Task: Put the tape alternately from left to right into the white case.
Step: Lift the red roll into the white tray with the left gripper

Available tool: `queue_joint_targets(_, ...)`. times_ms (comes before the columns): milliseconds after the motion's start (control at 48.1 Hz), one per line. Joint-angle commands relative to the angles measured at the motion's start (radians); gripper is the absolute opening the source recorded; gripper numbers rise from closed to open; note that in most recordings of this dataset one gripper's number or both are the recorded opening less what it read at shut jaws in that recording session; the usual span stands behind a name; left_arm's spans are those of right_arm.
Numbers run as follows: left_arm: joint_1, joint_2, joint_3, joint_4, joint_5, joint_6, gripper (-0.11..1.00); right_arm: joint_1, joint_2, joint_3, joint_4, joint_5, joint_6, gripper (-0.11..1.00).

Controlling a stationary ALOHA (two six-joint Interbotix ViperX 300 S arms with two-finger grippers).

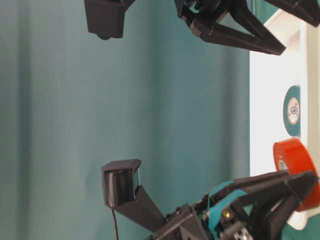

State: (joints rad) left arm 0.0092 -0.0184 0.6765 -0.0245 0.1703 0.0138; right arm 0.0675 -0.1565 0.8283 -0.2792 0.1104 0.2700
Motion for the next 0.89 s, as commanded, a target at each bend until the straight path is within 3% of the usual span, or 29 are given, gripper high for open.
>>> queue_joint_targets(0, 0.041, -0.023, -0.011, 0.003, -0.005, 0.018, 0.27, 0.002, -0.02, -0.006, 0.0, -0.011, 0.002, 0.74)
queue_joint_targets(457, 0.284, -0.005, -0.034, 0.003, -0.005, 0.172, 0.28, 0.002, -0.02, -0.003, 0.002, -0.032, 0.002, 0.73)
queue_joint_targets(873, 0.374, 0.075, -0.084, 0.003, -0.011, 0.207, 0.28, 0.002, -0.02, 0.003, 0.0, -0.046, 0.002, 0.73)
